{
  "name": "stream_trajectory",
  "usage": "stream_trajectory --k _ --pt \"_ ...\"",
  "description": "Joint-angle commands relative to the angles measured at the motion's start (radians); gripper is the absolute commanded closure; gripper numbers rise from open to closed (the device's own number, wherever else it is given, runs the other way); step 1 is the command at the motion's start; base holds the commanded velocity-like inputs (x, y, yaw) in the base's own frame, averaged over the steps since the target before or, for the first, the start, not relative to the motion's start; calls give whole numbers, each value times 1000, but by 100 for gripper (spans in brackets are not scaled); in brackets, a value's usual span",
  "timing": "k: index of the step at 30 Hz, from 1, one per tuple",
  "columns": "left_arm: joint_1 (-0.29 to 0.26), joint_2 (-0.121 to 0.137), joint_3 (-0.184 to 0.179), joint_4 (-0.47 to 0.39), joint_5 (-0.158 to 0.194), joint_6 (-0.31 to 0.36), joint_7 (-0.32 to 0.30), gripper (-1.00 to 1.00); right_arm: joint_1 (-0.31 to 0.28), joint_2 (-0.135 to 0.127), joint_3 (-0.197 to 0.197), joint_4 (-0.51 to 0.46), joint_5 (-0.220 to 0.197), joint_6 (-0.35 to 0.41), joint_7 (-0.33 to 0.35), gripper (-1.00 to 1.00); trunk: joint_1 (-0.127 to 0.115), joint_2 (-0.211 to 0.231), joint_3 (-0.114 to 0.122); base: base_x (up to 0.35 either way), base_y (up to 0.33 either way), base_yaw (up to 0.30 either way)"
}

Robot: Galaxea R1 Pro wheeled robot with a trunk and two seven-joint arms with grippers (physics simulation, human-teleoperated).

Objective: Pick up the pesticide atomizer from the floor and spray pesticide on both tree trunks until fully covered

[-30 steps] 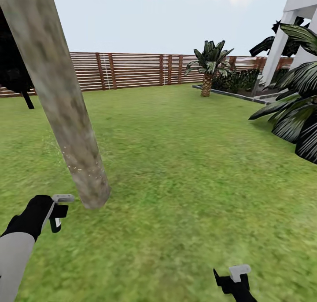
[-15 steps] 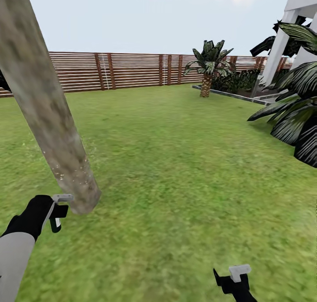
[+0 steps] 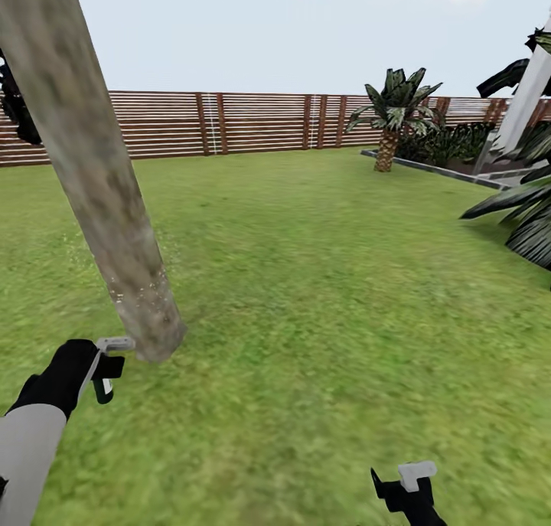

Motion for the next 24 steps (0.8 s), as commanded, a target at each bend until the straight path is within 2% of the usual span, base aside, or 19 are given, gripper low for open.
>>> stream_trajectory --k 1,6,9,14,18,21,24 --pt "0 -1 -1 -1 -2 -1 0 100 0 0 0 0 0 0 0 -100 0 0 0 -36 -19 277" --pt "-10 -2 -5 -62 -3 10 -8 100 0 0 0 0 0 0 0 -100 0 0 0 -7 -4 274" --pt "-22 -6 -5 -73 0 24 -12 100 0 -1 -1 0 0 0 0 -100 0 0 0 0 0 108" --pt "-143 -13 -3 -68 1 61 -12 100 0 -3 -1 0 0 0 0 -100 0 0 0 0 0 9" --pt "-174 -25 -8 -69 1 121 -15 100 0 -7 -1 0 0 0 0 -100 0 0 0 0 0 0" --pt "-179 -9 -6 -64 -4 128 -17 100 0 -8 -1 0 0 0 0 -100 0 0 0 0 0 0" --pt "-174 36 -6 -69 0 130 -18 100 0 -8 -1 0 0 0 0 -100 0 0 0 0 0 0"
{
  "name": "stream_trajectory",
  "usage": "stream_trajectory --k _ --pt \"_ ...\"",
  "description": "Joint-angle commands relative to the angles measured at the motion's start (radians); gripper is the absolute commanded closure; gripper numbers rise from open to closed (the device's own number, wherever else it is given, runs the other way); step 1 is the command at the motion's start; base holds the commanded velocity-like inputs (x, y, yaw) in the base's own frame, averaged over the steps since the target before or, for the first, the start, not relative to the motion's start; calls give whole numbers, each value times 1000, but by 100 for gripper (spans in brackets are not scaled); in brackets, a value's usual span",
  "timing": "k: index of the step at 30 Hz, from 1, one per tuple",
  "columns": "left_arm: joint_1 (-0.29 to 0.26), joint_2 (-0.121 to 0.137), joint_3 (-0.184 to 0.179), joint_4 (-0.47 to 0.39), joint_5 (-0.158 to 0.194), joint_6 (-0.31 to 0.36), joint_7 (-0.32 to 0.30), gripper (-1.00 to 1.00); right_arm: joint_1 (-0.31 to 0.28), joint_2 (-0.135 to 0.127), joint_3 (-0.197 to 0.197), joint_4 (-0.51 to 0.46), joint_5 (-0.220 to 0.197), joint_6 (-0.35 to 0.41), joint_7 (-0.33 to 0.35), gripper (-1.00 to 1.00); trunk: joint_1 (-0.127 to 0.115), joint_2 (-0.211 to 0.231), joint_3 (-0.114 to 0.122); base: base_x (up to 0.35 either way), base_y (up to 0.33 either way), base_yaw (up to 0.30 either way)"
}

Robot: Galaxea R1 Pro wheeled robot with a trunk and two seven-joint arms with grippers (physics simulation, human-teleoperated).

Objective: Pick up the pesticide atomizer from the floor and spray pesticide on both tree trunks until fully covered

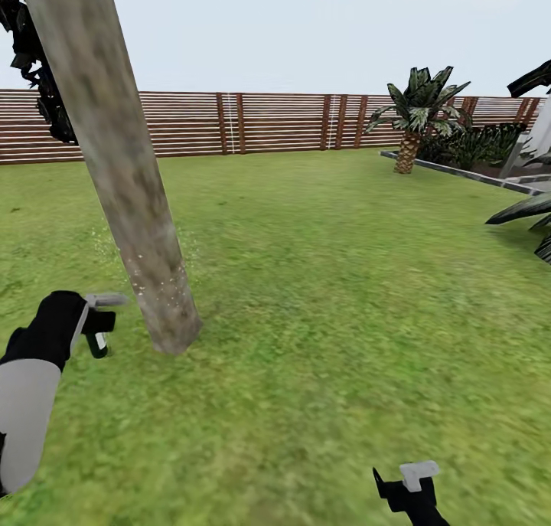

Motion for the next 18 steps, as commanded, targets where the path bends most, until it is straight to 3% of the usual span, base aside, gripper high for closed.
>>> stream_trajectory --k 1,4,8,14,18 --pt "5 0 -5 -5 5 1 0 100 0 0 0 0 0 0 0 -100 0 0 0 0 0 0" --pt "0 -7 -7 -13 6 3 0 100 0 0 0 0 0 0 0 -100 0 0 0 86 0 0" --pt "-5 -28 -8 -26 6 7 -1 100 0 0 0 0 0 0 0 -100 0 0 0 316 -2 0" --pt "-8 -16 -10 -39 5 7 -12 100 0 0 0 0 0 0 0 -100 0 0 0 138 -66 0" --pt "-62 -13 -12 -106 4 46 -15 100 0 0 0 0 0 0 0 -100 0 0 0 3 -2 0"
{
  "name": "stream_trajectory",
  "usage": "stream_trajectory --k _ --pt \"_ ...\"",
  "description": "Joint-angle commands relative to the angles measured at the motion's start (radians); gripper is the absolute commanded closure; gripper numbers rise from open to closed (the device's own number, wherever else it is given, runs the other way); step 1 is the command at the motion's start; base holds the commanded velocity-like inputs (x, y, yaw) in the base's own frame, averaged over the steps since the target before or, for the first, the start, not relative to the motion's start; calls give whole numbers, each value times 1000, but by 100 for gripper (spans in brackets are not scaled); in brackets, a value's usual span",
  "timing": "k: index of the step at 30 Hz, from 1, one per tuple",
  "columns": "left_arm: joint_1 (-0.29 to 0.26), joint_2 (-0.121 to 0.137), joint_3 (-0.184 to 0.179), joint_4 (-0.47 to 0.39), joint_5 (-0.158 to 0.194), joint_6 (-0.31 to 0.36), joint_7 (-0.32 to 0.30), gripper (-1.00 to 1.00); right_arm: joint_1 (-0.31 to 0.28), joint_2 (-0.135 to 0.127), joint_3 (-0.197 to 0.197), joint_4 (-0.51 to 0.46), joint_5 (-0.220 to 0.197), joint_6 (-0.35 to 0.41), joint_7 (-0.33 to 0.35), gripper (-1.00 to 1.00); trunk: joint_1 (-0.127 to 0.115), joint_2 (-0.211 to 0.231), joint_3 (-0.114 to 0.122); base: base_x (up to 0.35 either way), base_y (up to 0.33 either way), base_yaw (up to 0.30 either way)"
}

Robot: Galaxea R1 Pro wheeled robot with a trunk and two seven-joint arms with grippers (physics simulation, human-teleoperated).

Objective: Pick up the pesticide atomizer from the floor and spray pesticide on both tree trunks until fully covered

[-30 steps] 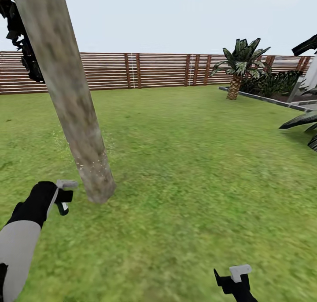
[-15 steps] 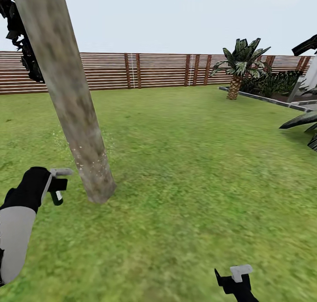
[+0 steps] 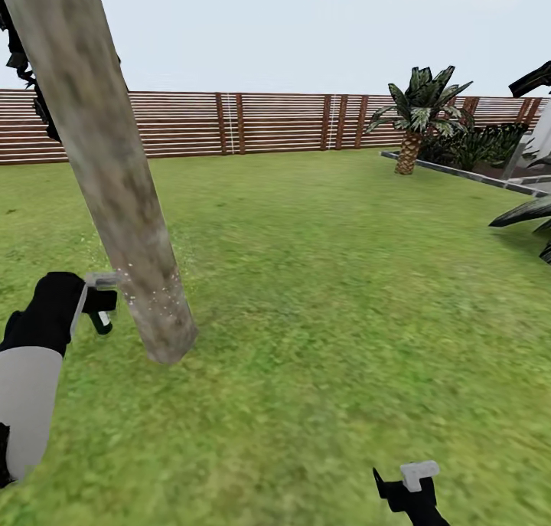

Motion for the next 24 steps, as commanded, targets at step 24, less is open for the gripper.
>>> stream_trajectory --k 24 --pt "24 18 -1 9 -7 16 -34 100 0 -2 0 0 0 0 0 -100 0 0 0 -4 -156 0"
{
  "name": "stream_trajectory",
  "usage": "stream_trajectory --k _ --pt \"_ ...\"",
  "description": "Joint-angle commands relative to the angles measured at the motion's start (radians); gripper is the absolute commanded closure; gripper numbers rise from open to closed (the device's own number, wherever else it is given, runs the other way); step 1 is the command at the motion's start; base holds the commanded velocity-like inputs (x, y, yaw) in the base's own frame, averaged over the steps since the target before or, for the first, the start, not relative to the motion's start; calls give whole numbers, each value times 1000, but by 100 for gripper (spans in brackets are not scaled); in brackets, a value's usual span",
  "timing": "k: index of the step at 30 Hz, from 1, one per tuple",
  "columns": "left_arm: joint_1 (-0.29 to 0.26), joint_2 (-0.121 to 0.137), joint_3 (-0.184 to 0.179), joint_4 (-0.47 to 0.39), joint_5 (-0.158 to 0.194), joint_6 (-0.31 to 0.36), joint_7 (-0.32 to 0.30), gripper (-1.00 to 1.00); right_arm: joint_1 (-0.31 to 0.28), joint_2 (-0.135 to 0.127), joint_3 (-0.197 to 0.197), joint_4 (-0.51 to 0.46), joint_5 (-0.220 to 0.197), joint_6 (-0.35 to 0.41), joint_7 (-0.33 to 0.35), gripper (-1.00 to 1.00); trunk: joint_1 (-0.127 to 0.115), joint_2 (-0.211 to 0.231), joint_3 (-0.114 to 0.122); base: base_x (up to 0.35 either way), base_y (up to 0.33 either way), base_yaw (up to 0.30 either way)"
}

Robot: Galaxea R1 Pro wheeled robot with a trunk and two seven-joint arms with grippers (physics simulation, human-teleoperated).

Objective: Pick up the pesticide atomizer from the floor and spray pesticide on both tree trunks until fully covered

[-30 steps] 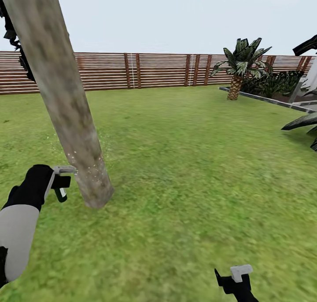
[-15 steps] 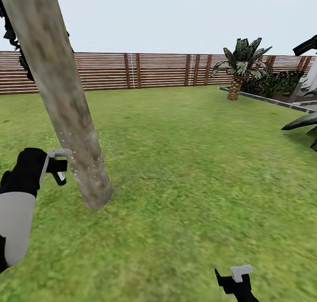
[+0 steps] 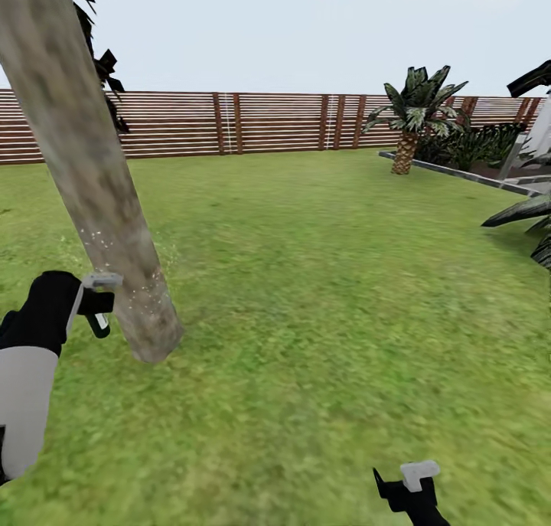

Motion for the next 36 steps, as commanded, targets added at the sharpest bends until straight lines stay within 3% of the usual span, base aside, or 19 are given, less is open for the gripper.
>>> stream_trajectory --k 1,5,8,24,29,36 --pt "7 1 0 0 1 0 0 100 0 0 0 0 0 0 0 -100 0 0 0 138 -156 0" --pt "77 1 1 1 0 -5 5 100 0 1 0 0 -1 0 0 -100 0 0 0 152 -75 132" --pt "99 0 1 -2 -1 -6 2 100 0 2 1 0 -1 0 0 -100 0 0 0 23 -20 202" --pt "103 -4 3 0 -1 -8 12 100 0 1 0 -1 -1 0 0 -100 0 0 0 13 -258 15" --pt "105 -2 7 2 -1 -8 13 100 0 3 1 -2 -1 0 0 -100 0 0 0 79 -269 243" --pt "147 2 12 3 -2 -14 16 100 0 3 1 -2 -1 0 0 -100 0 0 0 225 -67 276"
